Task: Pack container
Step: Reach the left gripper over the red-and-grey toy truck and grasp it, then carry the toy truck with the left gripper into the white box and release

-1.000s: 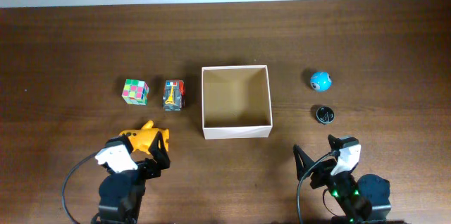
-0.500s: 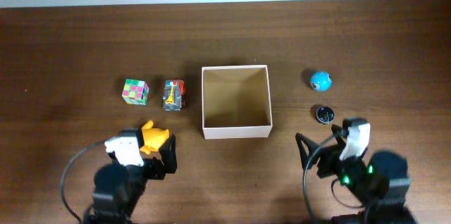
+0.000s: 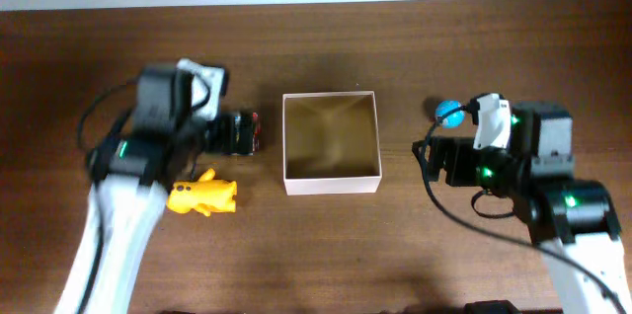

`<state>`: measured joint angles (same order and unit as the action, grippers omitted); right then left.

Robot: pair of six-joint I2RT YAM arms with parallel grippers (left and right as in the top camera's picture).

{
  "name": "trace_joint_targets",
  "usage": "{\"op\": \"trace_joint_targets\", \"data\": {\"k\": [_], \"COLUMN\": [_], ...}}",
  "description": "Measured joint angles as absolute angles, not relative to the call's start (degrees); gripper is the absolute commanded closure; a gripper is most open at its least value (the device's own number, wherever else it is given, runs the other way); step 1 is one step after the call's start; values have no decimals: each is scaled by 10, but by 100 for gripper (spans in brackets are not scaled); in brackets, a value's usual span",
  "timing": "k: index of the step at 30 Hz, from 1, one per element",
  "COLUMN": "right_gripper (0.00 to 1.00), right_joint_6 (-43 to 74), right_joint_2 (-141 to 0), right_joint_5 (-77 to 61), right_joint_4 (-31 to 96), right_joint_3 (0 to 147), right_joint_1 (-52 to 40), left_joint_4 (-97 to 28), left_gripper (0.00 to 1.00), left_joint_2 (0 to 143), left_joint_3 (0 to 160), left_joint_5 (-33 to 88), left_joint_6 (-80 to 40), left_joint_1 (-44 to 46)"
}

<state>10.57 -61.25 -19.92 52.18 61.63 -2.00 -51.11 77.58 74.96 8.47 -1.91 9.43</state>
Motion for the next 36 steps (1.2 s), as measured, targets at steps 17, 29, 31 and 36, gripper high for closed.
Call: {"op": "trace_joint_targets", "data": {"k": [17,29,31,36], "right_gripper": [1,1,1,1], "right_joint_6": [116,116,116,116], "right_joint_2": [-719,-719,-719,-719], "right_joint_5": [-179,-179,-179,-179], "right_joint_4": [609,609,609,609], "right_joint_3": [616,616,616,616], "right_joint_1": [90,90,90,90], "left_joint_4": [-499,-469,-469,-464], "left_gripper": [0,22,33,47], "left_joint_2": [1055,1140,1142,1142], "left_joint_3": [797,798,798,801], "left_joint_5": [79,47,44,43], "left_joint_6": [-33,-46,-47,-48], "left_joint_1": [94,94,94,94]}}
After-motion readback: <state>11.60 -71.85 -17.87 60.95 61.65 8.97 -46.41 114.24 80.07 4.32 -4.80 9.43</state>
